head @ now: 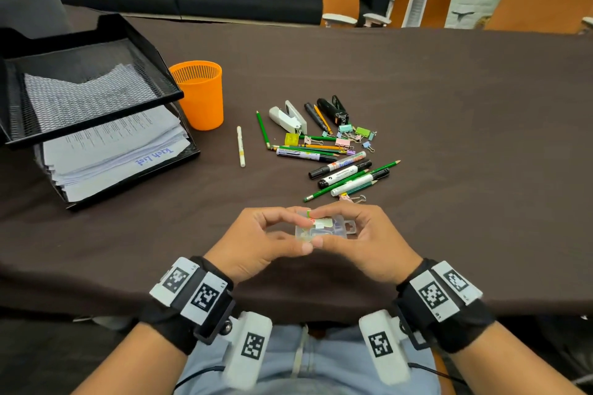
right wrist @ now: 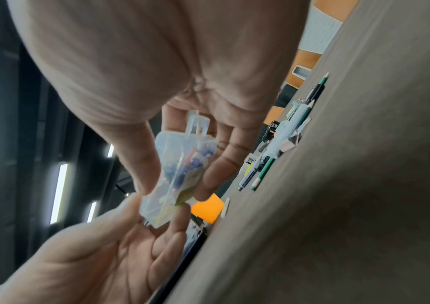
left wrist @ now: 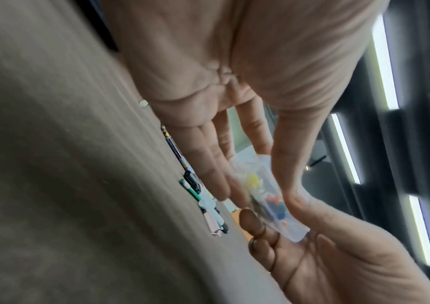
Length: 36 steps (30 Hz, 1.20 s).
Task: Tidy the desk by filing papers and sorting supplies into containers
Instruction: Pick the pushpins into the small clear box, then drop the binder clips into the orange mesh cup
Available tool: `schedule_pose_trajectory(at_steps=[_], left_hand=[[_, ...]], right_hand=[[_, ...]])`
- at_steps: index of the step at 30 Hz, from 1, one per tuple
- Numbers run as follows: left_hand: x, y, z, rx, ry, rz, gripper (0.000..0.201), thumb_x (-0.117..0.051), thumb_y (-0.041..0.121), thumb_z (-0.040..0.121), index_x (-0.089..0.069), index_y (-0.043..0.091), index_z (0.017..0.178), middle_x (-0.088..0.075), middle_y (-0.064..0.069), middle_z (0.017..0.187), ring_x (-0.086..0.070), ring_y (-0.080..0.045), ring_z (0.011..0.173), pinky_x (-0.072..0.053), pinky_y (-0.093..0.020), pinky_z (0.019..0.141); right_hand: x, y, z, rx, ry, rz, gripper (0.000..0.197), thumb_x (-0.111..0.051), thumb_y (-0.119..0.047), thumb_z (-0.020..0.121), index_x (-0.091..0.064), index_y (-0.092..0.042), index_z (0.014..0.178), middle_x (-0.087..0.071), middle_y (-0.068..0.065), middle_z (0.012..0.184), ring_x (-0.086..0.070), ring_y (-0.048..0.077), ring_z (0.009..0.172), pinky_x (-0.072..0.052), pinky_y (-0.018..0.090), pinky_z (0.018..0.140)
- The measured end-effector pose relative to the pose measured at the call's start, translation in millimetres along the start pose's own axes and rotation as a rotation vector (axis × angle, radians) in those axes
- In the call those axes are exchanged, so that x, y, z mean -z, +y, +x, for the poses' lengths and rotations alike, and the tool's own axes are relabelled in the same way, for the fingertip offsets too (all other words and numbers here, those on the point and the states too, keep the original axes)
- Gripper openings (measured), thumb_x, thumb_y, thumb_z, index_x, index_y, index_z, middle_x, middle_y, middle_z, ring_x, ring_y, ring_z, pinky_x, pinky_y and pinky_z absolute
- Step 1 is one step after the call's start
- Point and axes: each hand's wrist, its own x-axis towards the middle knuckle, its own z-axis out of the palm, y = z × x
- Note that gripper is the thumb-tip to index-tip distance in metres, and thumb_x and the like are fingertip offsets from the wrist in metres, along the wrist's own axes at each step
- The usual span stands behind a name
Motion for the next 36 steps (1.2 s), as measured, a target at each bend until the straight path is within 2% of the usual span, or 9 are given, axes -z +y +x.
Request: schedule_pose_trajectory(at_steps=[4, 8, 14, 19, 23, 27, 31, 34, 36], left_hand=[[8, -5, 3, 0.005, 0.041, 0.242, 0.033, -0.079, -0.013, 0.069, -0.064, 0.013, 0.081, -0.073, 0.003, 0.105, -0.073, -0.015, 0.082, -0.058, -0.027, 0.074], [30, -7, 16, -0.05, 0.319, 0.384, 0.036, -0.083, -0.005, 0.068, -0.052, 0.013, 0.068, -0.071, 0.0, 0.109, -0.073, -0.018, 0.09, -0.059, -0.037, 0.08], [45, -8, 29, -0.178, 0.598, 0.463, 0.043, -0.086, 0.007, 0.069, -0.047, 0.014, 0.052, -0.072, 0.005, 0.107, -0.071, -0.014, 0.095, -0.056, -0.031, 0.083], [54, -12, 34, 0.033, 0.51, 0.576, 0.023, -0.09, 0.032, 0.062, -0.07, 0.022, 0.068, -0.055, -0.001, 0.14, -0.049, -0.011, 0.13, -0.037, -0.034, 0.109], [52, -3, 34, -0.004, 0.534, 0.522, 0.02, -0.087, 0.03, 0.069, -0.069, 0.028, 0.077, -0.056, -0.002, 0.136, -0.053, -0.015, 0.125, -0.04, -0.037, 0.106], [56, 13, 43, -0.092, 0.582, 0.361, 0.015, -0.083, 0.026, 0.075, -0.068, 0.025, 0.076, -0.07, 0.0, 0.099, -0.064, -0.011, 0.092, -0.05, -0.027, 0.08], [74, 39, 55, -0.183, 0.634, 0.333, 0.014, -0.079, 0.017, 0.08, -0.066, 0.023, 0.077, -0.068, 0.005, 0.084, -0.06, 0.006, 0.071, -0.048, -0.013, 0.071], [99, 56, 69, -0.151, 0.684, 0.301, 0.016, -0.077, 0.019, 0.081, -0.064, 0.027, 0.087, -0.068, 0.003, 0.093, -0.064, -0.007, 0.086, -0.053, -0.032, 0.082], [113, 64, 75, -0.09, 0.696, 0.295, 0.026, -0.076, 0.021, 0.082, -0.063, 0.026, 0.103, -0.068, 0.0, 0.106, -0.065, -0.019, 0.1, -0.054, -0.036, 0.082]], right_hand=[[-14, 14, -1, -0.07, -0.005, -0.146, 0.06, -0.078, -0.017, 0.082, -0.055, -0.035, 0.134, -0.06, -0.013, 0.126, -0.062, 0.003, 0.111, -0.054, 0.03, 0.094], [-18, 18, 1, -0.113, 0.087, -0.183, 0.071, -0.062, -0.006, 0.091, -0.037, -0.048, 0.142, -0.048, -0.017, 0.128, -0.057, -0.002, 0.109, -0.054, 0.018, 0.081], [-14, 22, 3, -0.11, 0.139, -0.191, 0.045, -0.062, -0.008, 0.089, -0.058, -0.043, 0.117, -0.058, -0.011, 0.119, -0.064, 0.006, 0.093, -0.053, 0.02, 0.079], [-14, 21, 2, -0.1, 0.129, -0.275, 0.028, -0.066, -0.015, 0.089, -0.065, -0.039, 0.102, -0.066, -0.013, 0.108, -0.063, 0.003, 0.089, -0.048, 0.011, 0.077], [-13, 8, 12, -0.064, 0.137, -0.237, 0.017, -0.069, -0.012, 0.087, -0.072, -0.029, 0.091, -0.072, -0.006, 0.087, -0.068, 0.014, 0.083, -0.056, 0.029, 0.082], [-17, -37, 69, 0.093, 0.123, -0.293, 0.013, -0.068, -0.011, 0.088, -0.071, -0.024, 0.087, -0.071, -0.008, 0.081, -0.069, 0.015, 0.078, -0.056, 0.028, 0.077], [-37, -88, 169, 0.249, 0.093, -0.449, 0.007, -0.065, -0.021, 0.086, -0.07, -0.026, 0.085, -0.069, -0.007, 0.078, -0.065, 0.009, 0.072, -0.054, 0.029, 0.074], [-62, -90, 227, 0.251, 0.018, -0.83, 0.018, -0.056, -0.03, 0.088, -0.073, -0.025, 0.095, -0.07, -0.005, 0.095, -0.065, 0.016, 0.086, -0.052, 0.031, 0.078], [-78, -74, 248, 0.195, -0.091, -1.071, 0.024, -0.053, -0.031, 0.089, -0.073, -0.024, 0.102, -0.068, -0.001, 0.106, -0.065, 0.024, 0.096, -0.051, 0.033, 0.077]])
